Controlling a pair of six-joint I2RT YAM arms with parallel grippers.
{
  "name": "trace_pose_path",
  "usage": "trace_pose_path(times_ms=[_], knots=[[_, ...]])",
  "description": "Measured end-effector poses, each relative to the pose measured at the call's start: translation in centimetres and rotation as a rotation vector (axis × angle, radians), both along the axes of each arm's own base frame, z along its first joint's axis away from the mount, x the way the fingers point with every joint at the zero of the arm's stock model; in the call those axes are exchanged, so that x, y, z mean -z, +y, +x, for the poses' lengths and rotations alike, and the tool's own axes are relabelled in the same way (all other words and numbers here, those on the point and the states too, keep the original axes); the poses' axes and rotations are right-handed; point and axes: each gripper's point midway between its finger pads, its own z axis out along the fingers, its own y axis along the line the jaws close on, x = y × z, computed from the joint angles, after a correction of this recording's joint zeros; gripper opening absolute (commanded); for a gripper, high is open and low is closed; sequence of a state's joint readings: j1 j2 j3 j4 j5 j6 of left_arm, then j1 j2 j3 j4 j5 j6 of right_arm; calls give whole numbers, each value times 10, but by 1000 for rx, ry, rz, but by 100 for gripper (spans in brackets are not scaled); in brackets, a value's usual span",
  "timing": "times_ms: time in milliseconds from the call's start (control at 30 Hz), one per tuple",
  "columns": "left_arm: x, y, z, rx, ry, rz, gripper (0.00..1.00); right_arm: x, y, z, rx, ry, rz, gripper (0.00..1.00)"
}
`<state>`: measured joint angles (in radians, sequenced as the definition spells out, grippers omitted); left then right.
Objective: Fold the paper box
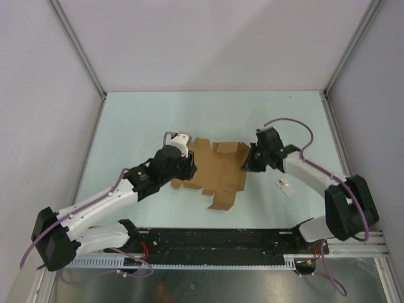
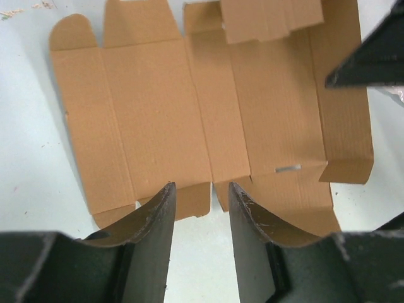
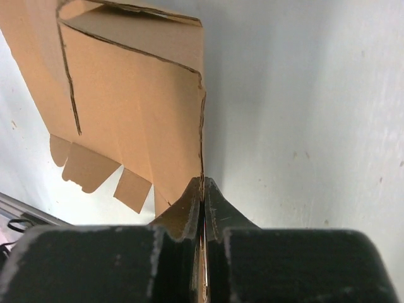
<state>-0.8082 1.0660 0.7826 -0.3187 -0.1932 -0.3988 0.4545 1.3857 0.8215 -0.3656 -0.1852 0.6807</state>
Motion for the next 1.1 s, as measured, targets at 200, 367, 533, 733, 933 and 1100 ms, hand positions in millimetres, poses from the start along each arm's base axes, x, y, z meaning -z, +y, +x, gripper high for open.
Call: trace_pose_path(times_ms=[200,367,533,733,933,1100], knots=[[2,-2,-3,17,13,-4,43,-12,3,20,-177,13,-52,0],[5,-2,-4,21,20,1,42,-11,5,12,-315,75,-59,0],[11,-3,-7,33,38,7,42,-6,3,-3,-415,137,-69,0],[21,-8,-13,58,54,32,43,-5,-9,-7,-469,184,-117,0],[50,-16,-43,129,58,71,43,-12,-16,0,-510,159,-168,0],[84,-4,-59,139,99,110,41,-13,-21,0,-547,154,-212,6]])
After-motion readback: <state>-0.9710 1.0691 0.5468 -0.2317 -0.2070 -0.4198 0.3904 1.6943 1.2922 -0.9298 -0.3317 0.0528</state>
